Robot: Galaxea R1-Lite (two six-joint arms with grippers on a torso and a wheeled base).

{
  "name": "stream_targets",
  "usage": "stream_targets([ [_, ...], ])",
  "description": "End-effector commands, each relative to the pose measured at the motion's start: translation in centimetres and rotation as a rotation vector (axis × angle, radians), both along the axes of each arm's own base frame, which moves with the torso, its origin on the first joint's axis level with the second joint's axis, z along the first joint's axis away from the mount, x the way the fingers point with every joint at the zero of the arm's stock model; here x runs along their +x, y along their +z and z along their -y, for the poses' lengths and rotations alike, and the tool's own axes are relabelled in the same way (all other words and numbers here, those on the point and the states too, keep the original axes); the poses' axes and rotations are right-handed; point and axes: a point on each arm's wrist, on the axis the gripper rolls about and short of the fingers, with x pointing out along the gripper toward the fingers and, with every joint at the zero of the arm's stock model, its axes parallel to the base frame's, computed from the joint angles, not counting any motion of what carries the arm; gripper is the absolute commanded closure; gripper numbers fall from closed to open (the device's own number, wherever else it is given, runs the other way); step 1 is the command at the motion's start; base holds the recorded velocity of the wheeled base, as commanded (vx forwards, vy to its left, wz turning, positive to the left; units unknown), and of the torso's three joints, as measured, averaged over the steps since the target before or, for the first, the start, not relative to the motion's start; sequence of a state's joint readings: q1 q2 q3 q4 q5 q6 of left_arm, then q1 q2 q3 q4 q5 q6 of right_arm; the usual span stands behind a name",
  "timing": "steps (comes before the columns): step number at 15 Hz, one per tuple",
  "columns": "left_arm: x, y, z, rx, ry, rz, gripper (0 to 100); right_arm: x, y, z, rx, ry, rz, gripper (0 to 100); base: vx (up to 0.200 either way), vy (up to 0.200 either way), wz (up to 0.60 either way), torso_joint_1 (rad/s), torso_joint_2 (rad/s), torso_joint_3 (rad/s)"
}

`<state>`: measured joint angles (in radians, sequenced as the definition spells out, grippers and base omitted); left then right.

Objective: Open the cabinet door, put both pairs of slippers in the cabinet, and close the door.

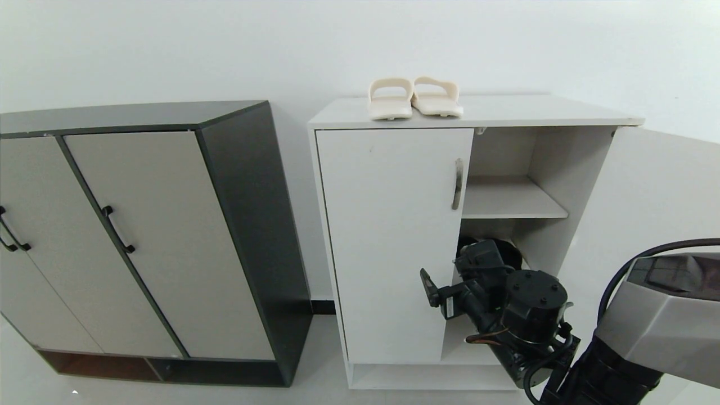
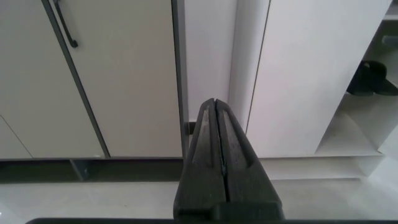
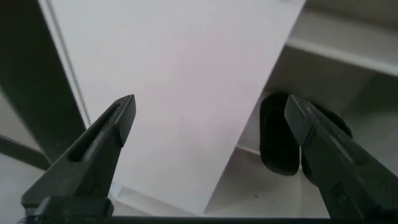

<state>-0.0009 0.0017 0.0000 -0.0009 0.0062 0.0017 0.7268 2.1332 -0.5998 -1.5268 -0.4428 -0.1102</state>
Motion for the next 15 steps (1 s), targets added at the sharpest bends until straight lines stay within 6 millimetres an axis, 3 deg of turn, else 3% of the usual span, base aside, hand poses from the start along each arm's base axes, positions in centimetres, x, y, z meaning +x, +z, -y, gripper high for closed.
stream_targets([
  [1,0.0,0.01,0.0,0.0,0.002,0.001,100,0.0,-0.02,-0.01,-0.001,0.0,-0.001,0,0.0,0.0,0.0,0.076,-0.44,-0.339],
  [15,0.0,0.01,0.0,0.0,0.004,0.001,100,-0.02,-0.05,0.01,-0.002,0.0,-0.002,0,0.0,0.0,0.0,0.151,-0.47,-0.325],
])
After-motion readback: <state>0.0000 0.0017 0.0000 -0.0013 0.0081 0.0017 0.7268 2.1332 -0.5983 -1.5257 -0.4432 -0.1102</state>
